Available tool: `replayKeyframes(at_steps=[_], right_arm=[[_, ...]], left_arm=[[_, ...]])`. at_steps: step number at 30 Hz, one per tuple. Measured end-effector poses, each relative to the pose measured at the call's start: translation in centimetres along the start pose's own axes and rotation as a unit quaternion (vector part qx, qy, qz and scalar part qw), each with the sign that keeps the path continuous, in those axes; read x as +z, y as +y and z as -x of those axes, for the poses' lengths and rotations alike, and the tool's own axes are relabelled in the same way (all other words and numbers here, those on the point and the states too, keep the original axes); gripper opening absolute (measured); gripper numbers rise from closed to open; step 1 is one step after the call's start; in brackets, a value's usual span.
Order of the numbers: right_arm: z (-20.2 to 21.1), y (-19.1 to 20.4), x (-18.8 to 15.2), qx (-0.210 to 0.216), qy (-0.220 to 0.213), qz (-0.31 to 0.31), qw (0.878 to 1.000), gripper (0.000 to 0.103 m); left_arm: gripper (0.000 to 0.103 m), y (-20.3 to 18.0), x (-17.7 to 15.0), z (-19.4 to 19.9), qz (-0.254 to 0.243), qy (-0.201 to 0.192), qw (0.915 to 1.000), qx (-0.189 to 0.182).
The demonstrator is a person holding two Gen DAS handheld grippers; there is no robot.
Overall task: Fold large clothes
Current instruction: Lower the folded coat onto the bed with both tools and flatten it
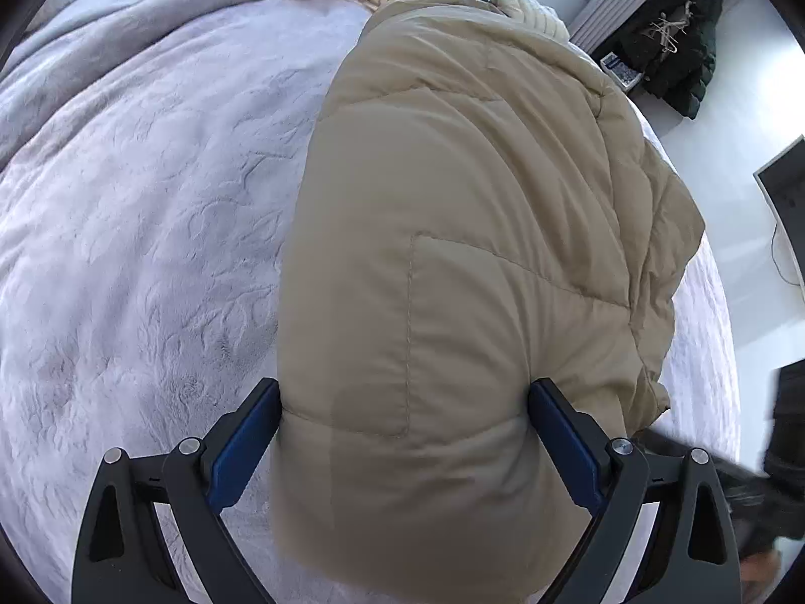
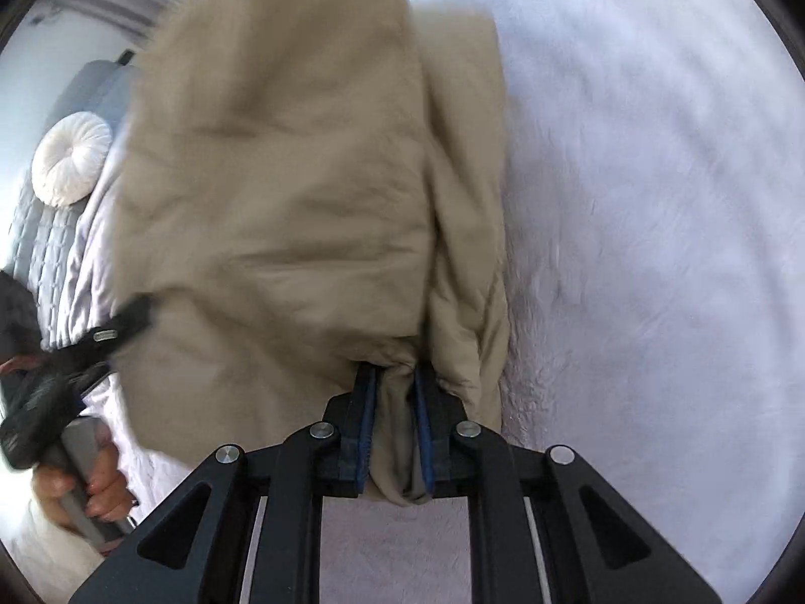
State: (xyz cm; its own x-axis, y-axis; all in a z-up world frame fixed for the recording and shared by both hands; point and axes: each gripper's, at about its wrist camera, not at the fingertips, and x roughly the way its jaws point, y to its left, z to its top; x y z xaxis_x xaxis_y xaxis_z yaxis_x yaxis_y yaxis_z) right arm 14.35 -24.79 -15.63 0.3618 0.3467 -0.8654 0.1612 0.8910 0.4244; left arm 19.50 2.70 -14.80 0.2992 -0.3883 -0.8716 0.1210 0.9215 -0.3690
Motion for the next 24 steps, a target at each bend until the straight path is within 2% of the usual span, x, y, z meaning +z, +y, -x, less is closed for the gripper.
replayKeyframes(at_steps=[3, 6, 8, 10, 12, 14, 17, 20, 24], right_arm=[[2.8, 1.7, 2.2, -0.008, -0.066, 0.021, 0.998, 0.019], [2.5, 1.7, 5.4, -0.036, -0.104, 0.014, 0.994, 0.019], [0.3, 1.0, 7.5, -0.057, -0.096, -0.008, 0.994, 0.019], [-2.0, 0.2, 8.7, -0.074, -0.07, -0.029, 0.994, 0.019], [-5.1, -0.7, 9.0, -0.08, -0.045, -0.043, 0.995, 0.019], [-6.2, -1.6, 8.7, -0.083, -0.04, -0.047, 0.995, 0.018], [-7.0, -1.6, 8.6, -0.093, -0.035, -0.045, 0.994, 0.018], [-6.1, -2.0, 8.2, -0.086, -0.028, -0.053, 0.994, 0.018], [-6.5, -1.7, 9.3, -0.082, -0.021, -0.06, 0.995, 0.019]], left_arm=[[0.098, 0.0, 0.3, -0.1, -0.012, 0.004, 0.9999, 0.003], [0.098, 0.1, 0.9, -0.3, -0.014, 0.008, 0.9999, 0.006], [0.098, -0.1, 0.8, -0.2, -0.014, 0.01, 0.9998, 0.005], [0.098, 0.1, 0.9, -0.5, -0.016, 0.011, 0.9998, 0.003], [0.098, -0.2, 1.0, -0.5, -0.024, 0.011, 0.9996, 0.004], [0.098, -0.7, 1.1, -0.4, -0.032, 0.01, 0.9994, 0.007], [0.098, -1.0, 1.2, -0.4, -0.035, 0.01, 0.9993, 0.011], [0.098, -0.9, 1.3, -0.3, -0.034, 0.015, 0.9992, 0.013], [0.098, -0.7, 1.4, -0.4, -0.033, 0.02, 0.9991, 0.015]])
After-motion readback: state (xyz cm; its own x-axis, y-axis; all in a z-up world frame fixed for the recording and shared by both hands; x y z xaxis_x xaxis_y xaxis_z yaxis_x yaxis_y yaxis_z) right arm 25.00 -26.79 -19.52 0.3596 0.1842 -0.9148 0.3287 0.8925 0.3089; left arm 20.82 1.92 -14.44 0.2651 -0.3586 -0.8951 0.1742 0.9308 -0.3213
